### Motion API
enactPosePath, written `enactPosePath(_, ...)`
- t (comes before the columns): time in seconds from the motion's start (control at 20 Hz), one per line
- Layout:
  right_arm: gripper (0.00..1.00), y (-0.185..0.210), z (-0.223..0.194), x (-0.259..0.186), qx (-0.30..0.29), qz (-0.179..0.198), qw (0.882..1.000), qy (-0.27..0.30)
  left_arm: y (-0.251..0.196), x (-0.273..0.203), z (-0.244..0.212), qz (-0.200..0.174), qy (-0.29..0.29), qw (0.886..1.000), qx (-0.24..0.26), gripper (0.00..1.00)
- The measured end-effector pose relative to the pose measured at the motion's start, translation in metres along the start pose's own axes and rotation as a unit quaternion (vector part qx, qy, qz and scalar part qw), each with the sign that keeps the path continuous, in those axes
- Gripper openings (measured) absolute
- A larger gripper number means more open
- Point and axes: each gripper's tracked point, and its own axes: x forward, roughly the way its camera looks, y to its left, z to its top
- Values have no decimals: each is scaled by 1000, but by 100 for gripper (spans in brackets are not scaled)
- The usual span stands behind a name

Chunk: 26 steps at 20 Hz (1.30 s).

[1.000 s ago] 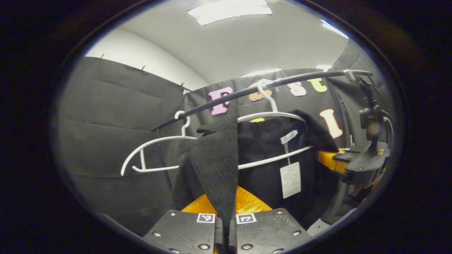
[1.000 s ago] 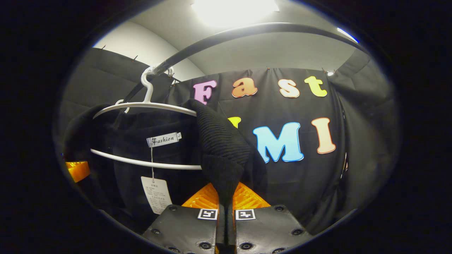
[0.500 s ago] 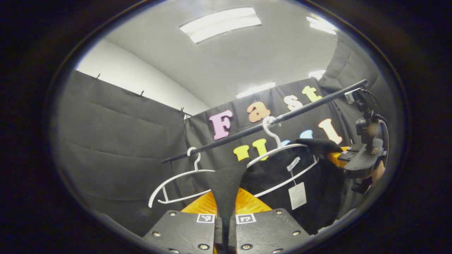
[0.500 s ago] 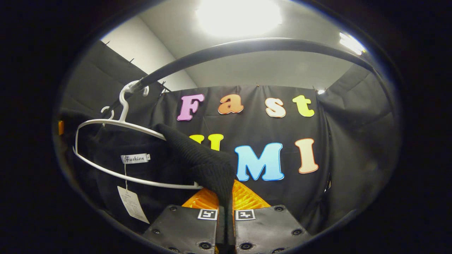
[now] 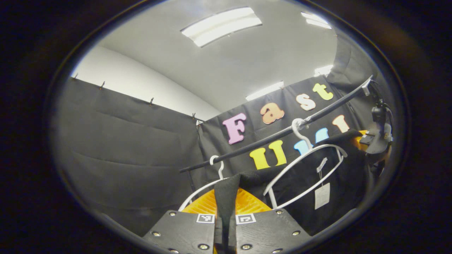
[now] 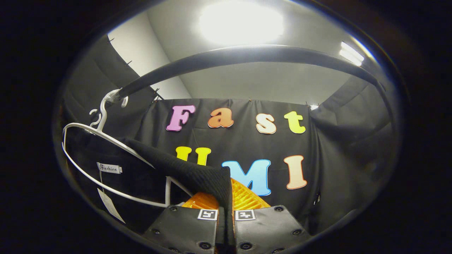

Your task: Grasp the clothes on the hanger with both hands and then place them into the laundry hamper below.

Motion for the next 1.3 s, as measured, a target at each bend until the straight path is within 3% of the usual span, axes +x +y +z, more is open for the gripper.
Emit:
enactPosePath(0.45,4,12,-18,12,-23,33,999,7,28,27,-6,6,-6,997,71,5)
enactPosePath(0.85,3,15,-49,7,-20,41,998,48,7,29,-79,-32,44,997,53,6)
enactPosePath(1.05,4,5,-76,4,17,29,995,95,-17,18,-106,-56,69,995,43,7)
enactPosePath(1.3,4,-7,-110,1,10,16,990,137,-44,6,-132,-81,95,991,45,7)
